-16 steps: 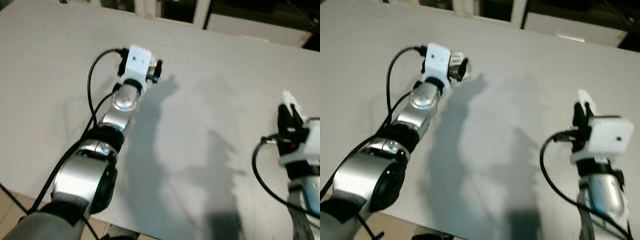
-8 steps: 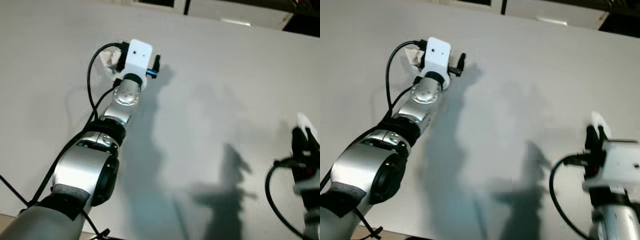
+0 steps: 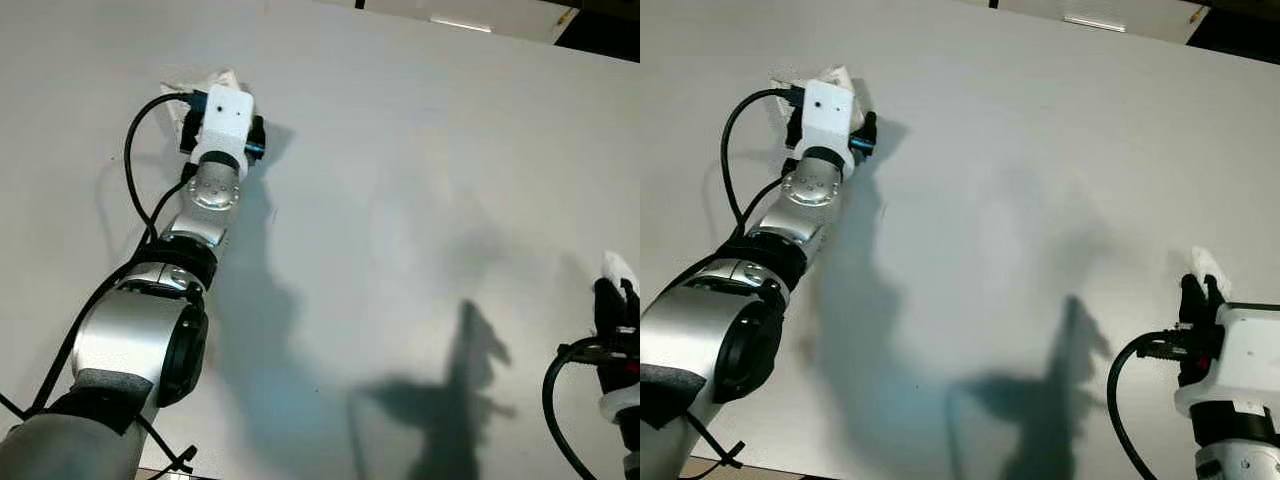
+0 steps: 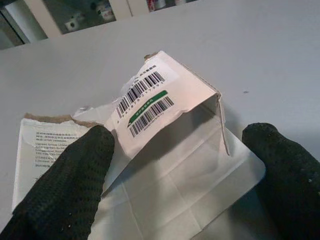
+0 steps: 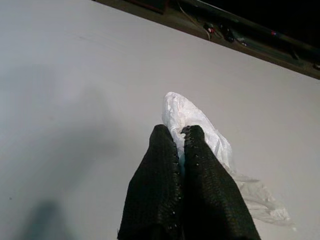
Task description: Picking trash to rubbish bin
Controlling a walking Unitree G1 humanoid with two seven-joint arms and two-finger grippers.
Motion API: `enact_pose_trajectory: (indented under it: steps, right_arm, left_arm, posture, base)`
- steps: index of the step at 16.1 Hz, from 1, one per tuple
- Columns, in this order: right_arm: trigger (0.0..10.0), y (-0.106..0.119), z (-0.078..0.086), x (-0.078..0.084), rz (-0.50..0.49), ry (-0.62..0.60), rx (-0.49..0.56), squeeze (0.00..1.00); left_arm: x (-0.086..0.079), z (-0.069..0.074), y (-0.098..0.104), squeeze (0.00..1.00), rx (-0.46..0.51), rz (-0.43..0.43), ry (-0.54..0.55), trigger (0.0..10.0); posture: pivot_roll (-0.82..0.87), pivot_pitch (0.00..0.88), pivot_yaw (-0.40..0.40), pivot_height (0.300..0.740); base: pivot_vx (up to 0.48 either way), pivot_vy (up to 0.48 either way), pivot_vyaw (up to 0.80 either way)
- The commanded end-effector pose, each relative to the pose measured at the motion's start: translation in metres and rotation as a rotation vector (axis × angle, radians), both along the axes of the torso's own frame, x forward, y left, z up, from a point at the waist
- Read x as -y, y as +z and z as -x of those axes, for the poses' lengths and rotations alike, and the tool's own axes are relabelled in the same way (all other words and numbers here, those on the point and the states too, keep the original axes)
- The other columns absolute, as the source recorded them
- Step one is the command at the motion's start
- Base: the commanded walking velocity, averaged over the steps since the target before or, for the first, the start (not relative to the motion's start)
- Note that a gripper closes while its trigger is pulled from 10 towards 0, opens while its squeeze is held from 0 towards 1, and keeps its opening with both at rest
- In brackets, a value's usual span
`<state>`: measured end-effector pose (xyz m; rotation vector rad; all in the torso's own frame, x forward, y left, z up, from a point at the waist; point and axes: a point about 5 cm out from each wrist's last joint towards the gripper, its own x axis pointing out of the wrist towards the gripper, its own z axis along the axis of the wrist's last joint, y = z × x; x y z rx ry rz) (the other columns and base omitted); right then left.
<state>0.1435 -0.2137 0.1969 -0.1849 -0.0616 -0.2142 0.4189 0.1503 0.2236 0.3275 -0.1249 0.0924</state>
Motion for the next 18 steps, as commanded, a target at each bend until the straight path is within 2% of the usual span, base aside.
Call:
enact_pose_trajectory:
  steps: [1,4,6,7,8,9,10,13,18]
  right_arm:
    - [0.0,0.004,0.006,0.001,0.009,-0.005,-0.007,0.00]
    - [0.0,0.004,0.004,0.001,0.008,0.002,-0.012,0.00]
    - [0.0,0.004,0.002,0.001,0.007,0.005,-0.012,0.00]
    - [0.0,0.003,-0.002,0.001,0.004,0.016,-0.008,0.00]
    - [0.0,0.002,-0.004,0.001,0.003,0.018,-0.008,0.00]
    - [0.0,0.003,-0.006,0.001,0.002,0.024,-0.004,0.00]
    - [0.0,0.003,-0.008,0.001,0.003,0.029,0.000,0.00]
    - [0.0,0.003,-0.013,0.001,0.000,0.033,0.005,0.00]
    - [0.0,0.003,-0.012,0.003,0.003,0.033,-0.001,0.00]
  left_arm:
    - [-0.010,0.008,-0.044,0.00,-0.185,0.003,0.043,10.0]
    - [-0.015,0.016,-0.068,0.00,-0.268,-0.011,0.063,10.0]
    - [-0.020,0.019,-0.077,0.00,-0.296,0.001,0.083,10.0]
    - [-0.030,0.027,-0.095,0.00,-0.355,0.017,0.112,10.0]
    - [-0.032,0.029,-0.098,0.00,-0.368,0.017,0.117,9.8]
    - [-0.036,0.033,-0.106,0.00,-0.395,0.018,0.123,4.4]
    - [-0.040,0.037,-0.114,0.00,-0.432,0.017,0.120,0.0]
    - [-0.045,0.041,-0.121,0.00,-0.465,0.030,0.126,0.0]
    - [-0.050,0.045,-0.127,0.00,-0.493,0.028,0.145,0.0]
  posture:
    - [-0.25,0.405,-0.096,0.740]
    - [-0.24,0.400,-0.099,0.740]
    - [-0.23,0.396,-0.097,0.740]
    - [-0.21,0.388,-0.096,0.740]
    - [-0.21,0.387,-0.095,0.740]
    - [-0.20,0.385,-0.095,0.740]
    - [-0.19,0.382,-0.094,0.740]
    - [-0.19,0.384,-0.095,0.740]
    - [-0.20,0.380,-0.092,0.740]
  base:
    - [0.000,0.000,0.00]
    - [0.000,0.000,0.00]
    - [0.000,0.000,0.00]
    - [0.000,0.000,0.00]
    - [0.000,0.000,0.00]
    - [0.000,0.000,0.00]
    - [0.000,0.000,0.00]
    - [0.000,0.000,0.00]
    - [0.000,0.000,0.00]
